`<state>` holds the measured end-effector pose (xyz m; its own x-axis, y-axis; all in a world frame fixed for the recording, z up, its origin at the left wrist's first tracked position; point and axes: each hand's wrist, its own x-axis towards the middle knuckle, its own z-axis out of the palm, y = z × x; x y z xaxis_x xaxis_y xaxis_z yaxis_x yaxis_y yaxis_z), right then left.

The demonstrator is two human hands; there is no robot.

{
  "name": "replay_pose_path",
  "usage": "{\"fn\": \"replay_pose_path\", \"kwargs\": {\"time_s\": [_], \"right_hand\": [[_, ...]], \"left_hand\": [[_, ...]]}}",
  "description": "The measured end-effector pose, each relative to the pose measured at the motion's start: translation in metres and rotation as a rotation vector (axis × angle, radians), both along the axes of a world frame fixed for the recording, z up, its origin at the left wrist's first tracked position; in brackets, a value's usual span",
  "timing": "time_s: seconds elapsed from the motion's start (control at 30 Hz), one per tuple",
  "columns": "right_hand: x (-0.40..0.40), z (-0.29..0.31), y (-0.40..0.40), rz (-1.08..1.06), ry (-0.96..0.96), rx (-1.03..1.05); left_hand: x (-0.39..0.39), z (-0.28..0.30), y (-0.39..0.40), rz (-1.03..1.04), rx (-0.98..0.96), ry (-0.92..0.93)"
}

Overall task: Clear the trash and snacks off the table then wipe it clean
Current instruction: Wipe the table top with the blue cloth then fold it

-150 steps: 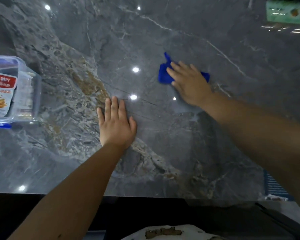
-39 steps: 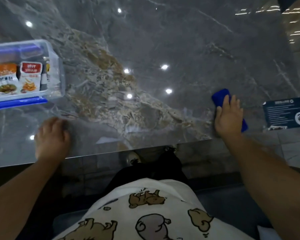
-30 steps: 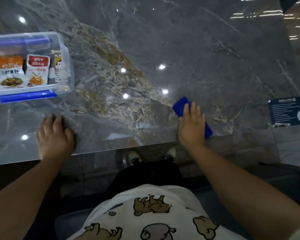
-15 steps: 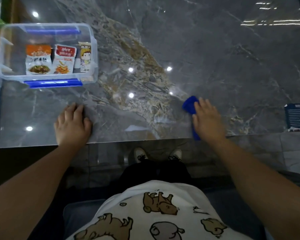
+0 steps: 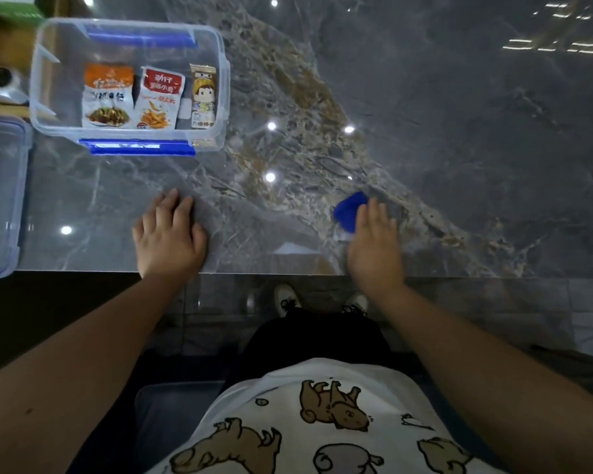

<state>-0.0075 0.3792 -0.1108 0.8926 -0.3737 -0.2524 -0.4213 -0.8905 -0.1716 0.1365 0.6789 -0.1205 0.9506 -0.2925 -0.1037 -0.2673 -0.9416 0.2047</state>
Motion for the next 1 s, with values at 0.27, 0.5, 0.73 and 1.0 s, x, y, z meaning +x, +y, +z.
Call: {"fn": "replay_pose_path", "kwargs": {"time_s": [0.27,0.5,0.73,1.0], "right_hand": [[0.025,-0.007,0.087,0.299,-0.064,0.053],[0.022,0.025,0.054,0.038,-0.257,0.515],[-0.004,0.037,-0.042,-0.361,-0.245,0.327],[0.014,-0.001,0.054,0.176,-0.047,0.043]], "left_hand": [[0.000,0.002,0.001,-0.014,0.019,0.013],[0.001,0.000,0.002,-0.012,0.002,0.005],[0.002,-0.007,0.004,-0.018,-0.009,-0.019],[0.001,-0.008,0.005,-0.020,-0.028,-0.030]]}}
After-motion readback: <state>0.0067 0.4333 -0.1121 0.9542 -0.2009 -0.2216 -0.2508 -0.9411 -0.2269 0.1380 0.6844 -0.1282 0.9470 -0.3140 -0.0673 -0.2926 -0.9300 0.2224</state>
